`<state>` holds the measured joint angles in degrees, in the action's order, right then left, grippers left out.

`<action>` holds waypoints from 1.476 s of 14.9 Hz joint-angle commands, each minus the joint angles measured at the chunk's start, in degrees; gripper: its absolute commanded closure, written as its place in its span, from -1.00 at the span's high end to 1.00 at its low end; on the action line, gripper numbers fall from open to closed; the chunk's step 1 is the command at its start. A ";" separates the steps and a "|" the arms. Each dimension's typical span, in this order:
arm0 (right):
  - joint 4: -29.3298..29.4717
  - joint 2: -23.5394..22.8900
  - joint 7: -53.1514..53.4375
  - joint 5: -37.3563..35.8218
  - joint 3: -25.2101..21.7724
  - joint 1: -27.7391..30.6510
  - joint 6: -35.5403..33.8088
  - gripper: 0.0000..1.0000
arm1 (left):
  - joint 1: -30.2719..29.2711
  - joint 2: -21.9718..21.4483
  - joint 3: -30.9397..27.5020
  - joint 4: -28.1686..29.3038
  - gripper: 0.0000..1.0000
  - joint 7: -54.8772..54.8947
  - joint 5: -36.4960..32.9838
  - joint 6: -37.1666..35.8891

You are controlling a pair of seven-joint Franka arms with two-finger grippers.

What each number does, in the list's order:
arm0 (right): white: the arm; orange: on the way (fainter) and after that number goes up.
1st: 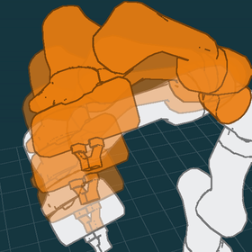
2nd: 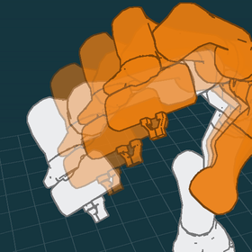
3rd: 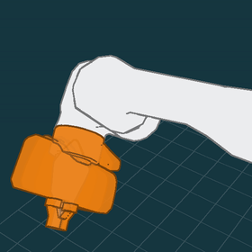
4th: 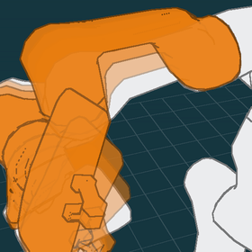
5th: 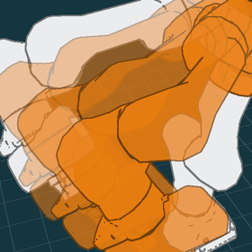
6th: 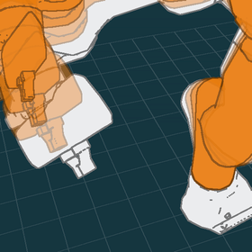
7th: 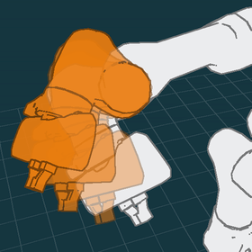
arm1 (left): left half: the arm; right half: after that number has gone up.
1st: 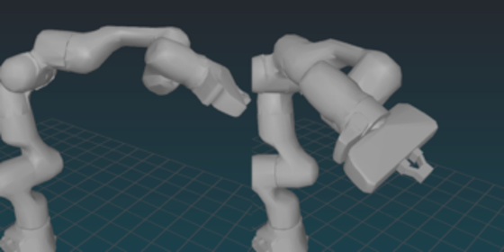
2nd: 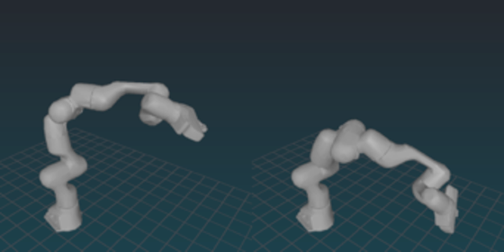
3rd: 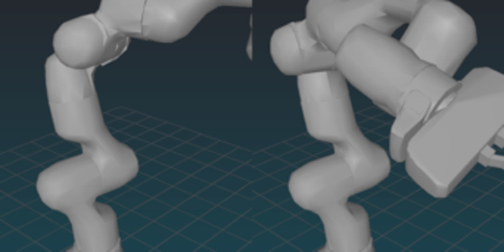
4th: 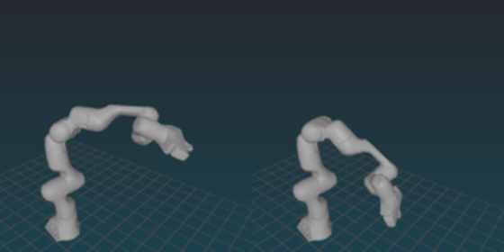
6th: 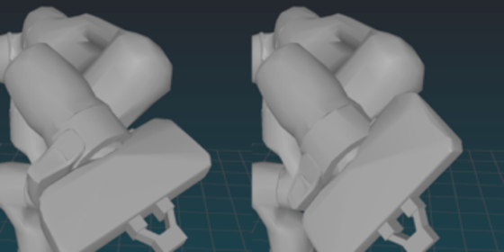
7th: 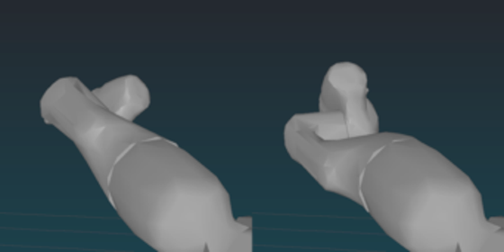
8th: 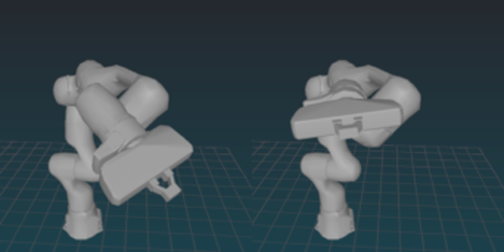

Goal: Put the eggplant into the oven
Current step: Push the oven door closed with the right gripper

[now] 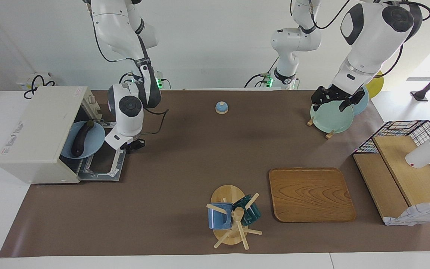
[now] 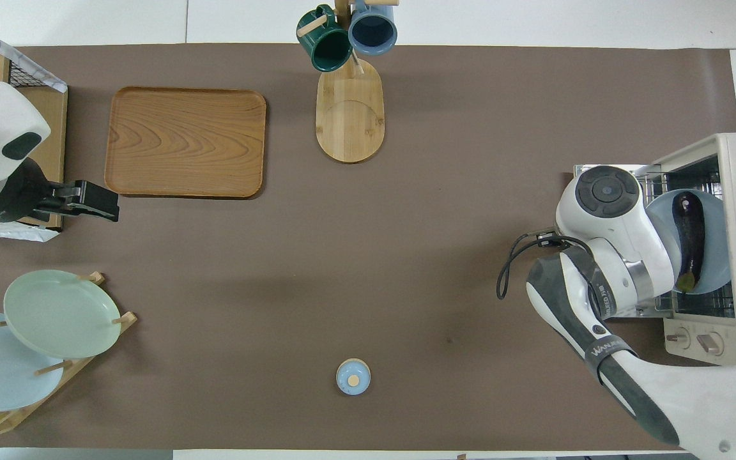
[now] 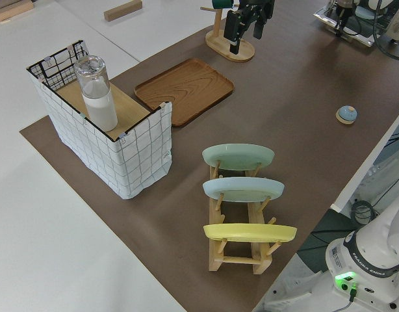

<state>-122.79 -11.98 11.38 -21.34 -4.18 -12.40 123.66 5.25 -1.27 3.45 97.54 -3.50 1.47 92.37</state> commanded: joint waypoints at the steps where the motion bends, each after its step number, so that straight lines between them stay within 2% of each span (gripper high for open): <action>1: 4.91 1.08 -6.87 -1.78 -0.13 2.37 -5.53 -1.00 | -0.50 -1.28 0.15 1.07 1.00 0.33 0.20 0.00; 3: 6.77 2.66 -12.32 -0.90 -0.13 5.53 -7.03 -1.00 | -0.51 -1.28 0.15 1.07 1.00 0.33 0.20 0.00; 9: 7.74 8.55 -15.86 -0.72 -0.30 9.67 -15.37 -1.00 | -0.42 -1.28 0.15 1.07 1.00 0.33 0.20 0.00; 14: 8.18 11.19 -20.96 -0.55 -0.39 13.02 -17.04 -1.00 | -0.42 -1.28 0.15 1.07 1.00 0.33 0.20 0.09; 17: 13.17 11.45 -20.79 5.32 -0.56 13.20 -23.62 -1.00 | -0.42 -1.28 0.15 1.07 1.00 0.24 0.20 0.09; 18: 15.80 11.37 -20.70 8.47 -0.56 13.02 -26.26 -0.98 | -0.50 -1.28 0.15 1.07 1.00 0.33 0.20 0.00; 20: 20.90 11.63 -20.87 13.76 -0.22 12.50 -28.73 -0.71 | -0.50 -1.28 0.15 1.07 1.00 0.33 0.20 0.00; 22: 24.43 11.37 -21.13 15.01 -0.04 11.79 -29.96 -0.58 | -0.51 -1.28 0.15 1.07 1.00 0.33 0.20 0.09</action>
<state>-102.86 0.27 -8.94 -8.68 -4.64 -0.48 96.32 5.25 -1.27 3.45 97.54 -3.50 1.47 92.38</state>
